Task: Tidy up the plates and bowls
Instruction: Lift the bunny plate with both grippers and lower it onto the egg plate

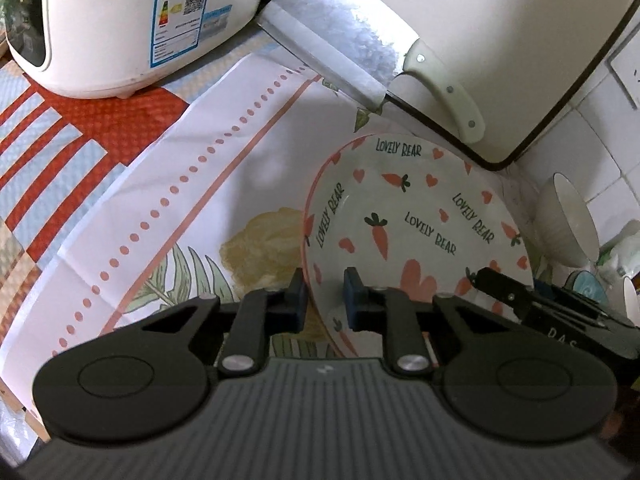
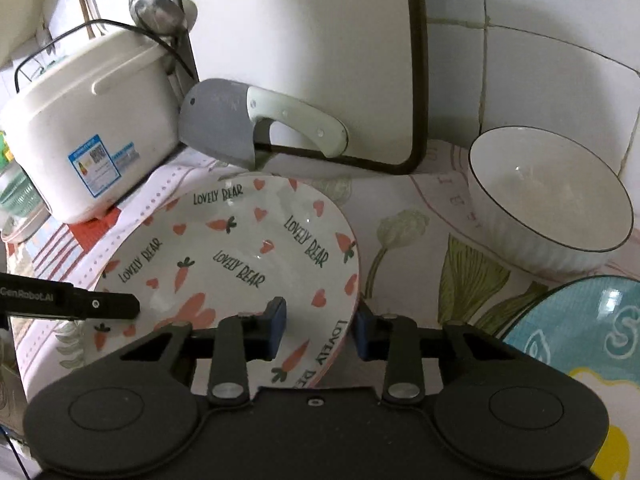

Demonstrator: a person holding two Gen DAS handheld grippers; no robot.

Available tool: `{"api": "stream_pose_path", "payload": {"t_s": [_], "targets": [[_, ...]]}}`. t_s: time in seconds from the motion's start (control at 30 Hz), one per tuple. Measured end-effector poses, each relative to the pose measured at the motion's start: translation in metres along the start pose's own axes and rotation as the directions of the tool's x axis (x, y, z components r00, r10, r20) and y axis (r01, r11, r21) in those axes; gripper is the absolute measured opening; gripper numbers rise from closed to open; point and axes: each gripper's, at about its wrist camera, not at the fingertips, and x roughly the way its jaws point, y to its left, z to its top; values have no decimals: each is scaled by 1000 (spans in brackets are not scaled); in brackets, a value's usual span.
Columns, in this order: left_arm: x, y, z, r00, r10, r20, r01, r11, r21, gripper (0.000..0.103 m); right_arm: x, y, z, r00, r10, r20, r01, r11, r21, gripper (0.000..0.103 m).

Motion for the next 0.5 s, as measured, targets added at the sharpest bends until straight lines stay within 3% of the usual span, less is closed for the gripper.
{"api": "stream_pose_path", "payload": {"t_s": [0.13, 0.2, 0.27, 0.33, 0.5], "targets": [[0, -2, -3, 1000, 10, 12, -10, 1000, 0, 17, 0, -1, 1, 1000, 1, -5, -1, 1000, 23, 38], [-1, -3, -3, 1000, 7, 5, -7, 1000, 14, 17, -3, -6, 1, 1000, -6, 4, 6, 998, 68, 27], [-4, -4, 0, 999, -22, -26, 22, 1000, 18, 18, -13, -6, 1, 999, -27, 39, 23, 996, 90, 24], [-11, -10, 1, 999, -32, -20, 33, 997, 64, 18, -25, 0, 0, 996, -56, 68, 53, 998, 44, 23], [-28, -24, -2, 1000, -13, -3, 13, 986, 167, 18, -43, -1, -8, 997, -51, 54, 44, 993, 113, 22]]}}
